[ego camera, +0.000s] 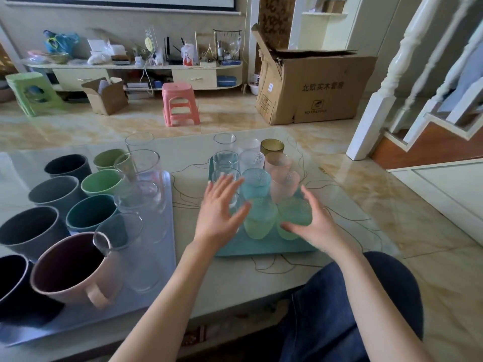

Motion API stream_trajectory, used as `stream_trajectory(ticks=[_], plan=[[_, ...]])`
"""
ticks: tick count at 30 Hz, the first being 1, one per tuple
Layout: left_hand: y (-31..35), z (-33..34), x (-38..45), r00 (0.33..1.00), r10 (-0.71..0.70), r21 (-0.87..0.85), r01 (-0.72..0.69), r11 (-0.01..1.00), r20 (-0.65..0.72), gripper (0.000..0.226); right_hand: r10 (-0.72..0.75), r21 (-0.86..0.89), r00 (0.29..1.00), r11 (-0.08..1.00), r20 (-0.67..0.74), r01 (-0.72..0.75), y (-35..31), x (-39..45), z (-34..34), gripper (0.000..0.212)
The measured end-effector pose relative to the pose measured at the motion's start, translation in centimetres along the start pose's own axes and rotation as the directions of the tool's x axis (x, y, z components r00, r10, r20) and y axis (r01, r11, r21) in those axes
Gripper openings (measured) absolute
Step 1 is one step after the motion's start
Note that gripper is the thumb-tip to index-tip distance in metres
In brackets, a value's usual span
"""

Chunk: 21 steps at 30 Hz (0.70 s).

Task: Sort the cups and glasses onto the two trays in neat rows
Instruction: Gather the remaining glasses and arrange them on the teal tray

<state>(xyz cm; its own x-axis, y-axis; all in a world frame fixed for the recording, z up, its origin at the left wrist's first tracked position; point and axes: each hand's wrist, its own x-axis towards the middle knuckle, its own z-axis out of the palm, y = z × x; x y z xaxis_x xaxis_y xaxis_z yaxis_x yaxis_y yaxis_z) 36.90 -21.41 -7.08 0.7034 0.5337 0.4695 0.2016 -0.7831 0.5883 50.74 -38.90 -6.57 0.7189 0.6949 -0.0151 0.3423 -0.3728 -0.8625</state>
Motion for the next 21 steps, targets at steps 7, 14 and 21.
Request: stream_trajectory(ticks=[7, 14, 21], plan=[[0.8, 1.8, -1.1, 0.917, 0.276, 0.313, -0.362, 0.878, 0.288, 0.050, -0.043, -0.066, 0.996, 0.997, -0.077, 0.038, 0.5, 1.3, 1.0, 0.100], [0.9, 2.5, -0.5, 0.928, 0.287, 0.370, -0.360, 0.856, 0.239, 0.039, -0.039, -0.017, 0.990, 0.999, -0.136, 0.037, 1.2, 2.6, 2.1, 0.102], [1.5, 2.7, -0.2, 0.937, 0.257, 0.416, -0.336, 0.845, 0.236, 0.043, -0.052, -0.048, 0.986, 0.998, -0.157, 0.045, 1.8, 2.9, 2.1, 0.104]])
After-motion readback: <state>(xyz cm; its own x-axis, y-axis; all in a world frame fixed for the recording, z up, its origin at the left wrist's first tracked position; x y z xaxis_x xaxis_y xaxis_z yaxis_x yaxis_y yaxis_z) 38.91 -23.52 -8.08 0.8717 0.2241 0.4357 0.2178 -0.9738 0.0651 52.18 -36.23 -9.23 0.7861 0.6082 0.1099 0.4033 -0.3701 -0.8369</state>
